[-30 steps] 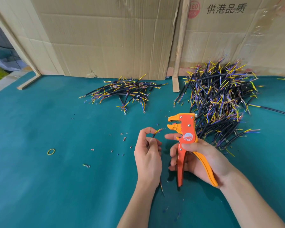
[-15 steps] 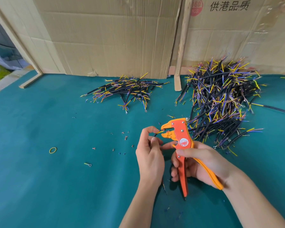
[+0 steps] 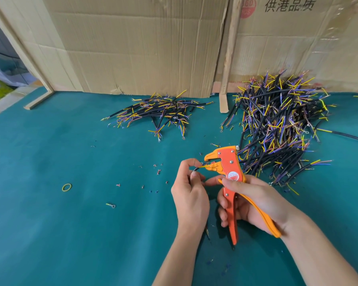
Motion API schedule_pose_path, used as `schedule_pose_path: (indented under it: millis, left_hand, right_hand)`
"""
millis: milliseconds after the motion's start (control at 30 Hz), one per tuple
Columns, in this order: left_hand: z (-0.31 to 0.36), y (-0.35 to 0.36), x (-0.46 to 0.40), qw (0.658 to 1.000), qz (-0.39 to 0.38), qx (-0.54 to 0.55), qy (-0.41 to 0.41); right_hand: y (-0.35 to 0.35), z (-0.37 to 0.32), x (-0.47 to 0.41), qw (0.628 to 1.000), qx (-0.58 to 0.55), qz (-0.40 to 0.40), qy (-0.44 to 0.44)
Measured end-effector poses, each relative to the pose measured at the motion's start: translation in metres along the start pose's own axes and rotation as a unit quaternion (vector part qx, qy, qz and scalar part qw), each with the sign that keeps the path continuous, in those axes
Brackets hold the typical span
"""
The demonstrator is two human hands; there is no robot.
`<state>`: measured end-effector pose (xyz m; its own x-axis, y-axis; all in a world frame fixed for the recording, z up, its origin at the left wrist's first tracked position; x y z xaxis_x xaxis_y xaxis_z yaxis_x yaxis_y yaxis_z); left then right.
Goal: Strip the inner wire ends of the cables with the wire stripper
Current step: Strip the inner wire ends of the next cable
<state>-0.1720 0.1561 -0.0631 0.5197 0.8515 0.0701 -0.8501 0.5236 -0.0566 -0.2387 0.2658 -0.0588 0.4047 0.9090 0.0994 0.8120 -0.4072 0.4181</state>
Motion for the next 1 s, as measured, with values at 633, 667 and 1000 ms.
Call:
schedule_pose_path:
  millis: [633,667,1000]
  left_hand:
    - [-0.0019,-0.0018,-0.0004,0.998,-0.020,0.059,-0.012]
    - [-0.0022,-0.0016,-0.0007,0.998,-0.023,0.064,-0.012]
    - [-0.0023,0.0003,-0.0006,0.995,-0.043,0.091,-0.026]
  right_hand:
    - [0.0007,0.0033,-0.0015,1.000,0.023,0.017,0.005]
    - [0.0010,0.0035,-0.0018,1.000,0.024,0.017,0.005]
    - [-0.0012,0.0044,-0.0026,1.000,0.011,0.027,0.000]
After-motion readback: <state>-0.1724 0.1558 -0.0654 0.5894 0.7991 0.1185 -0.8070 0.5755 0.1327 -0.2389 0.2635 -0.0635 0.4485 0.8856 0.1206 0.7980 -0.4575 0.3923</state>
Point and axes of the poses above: each hand's wrist, its own x-axis away from the middle knuckle, its own y-axis out of the palm, z = x × y, the point moved 8 cm from there along -x, towards the middle knuckle, and after that the axes turned 11 degrees about -y, right-handed, at the moved point
